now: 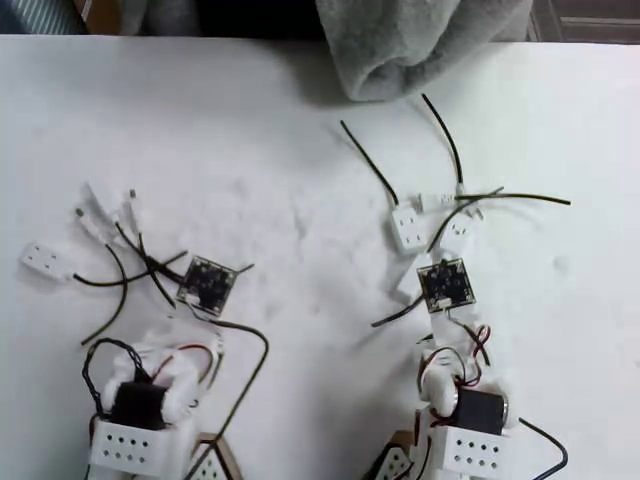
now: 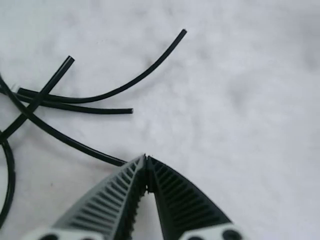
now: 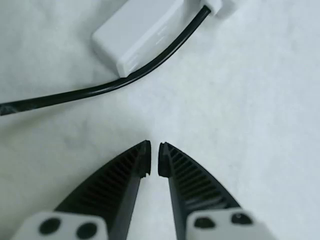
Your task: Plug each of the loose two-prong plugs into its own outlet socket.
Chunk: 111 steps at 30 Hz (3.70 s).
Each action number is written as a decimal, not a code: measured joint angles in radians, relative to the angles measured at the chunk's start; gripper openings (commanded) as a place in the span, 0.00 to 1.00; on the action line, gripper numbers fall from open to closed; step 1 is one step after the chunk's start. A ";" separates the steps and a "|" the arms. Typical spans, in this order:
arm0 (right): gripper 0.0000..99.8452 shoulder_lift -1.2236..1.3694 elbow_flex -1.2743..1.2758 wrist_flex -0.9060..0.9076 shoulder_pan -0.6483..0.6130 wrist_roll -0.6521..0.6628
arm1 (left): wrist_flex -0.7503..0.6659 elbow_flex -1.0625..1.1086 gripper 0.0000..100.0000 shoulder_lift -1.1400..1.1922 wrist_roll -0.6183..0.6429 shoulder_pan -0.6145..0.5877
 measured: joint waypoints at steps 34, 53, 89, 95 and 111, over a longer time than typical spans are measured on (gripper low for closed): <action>0.25 0.614 -0.747 -0.371 -0.081 -0.252 | 0.000 0.000 0.02 0.000 -0.005 0.133; 0.25 1.628 -1.162 -0.044 -0.365 -0.552 | 0.000 0.000 0.02 0.000 -0.006 0.133; 0.11 1.643 -1.326 -0.017 -0.624 -0.516 | 0.000 0.000 0.02 0.000 -0.006 0.133; 0.11 1.688 -1.369 -0.041 -0.755 -0.514 | 0.000 0.000 0.02 0.000 -0.006 0.133; 0.29 2.016 -1.470 -0.074 -0.767 -0.514 | 0.000 0.000 0.02 0.000 -0.006 0.133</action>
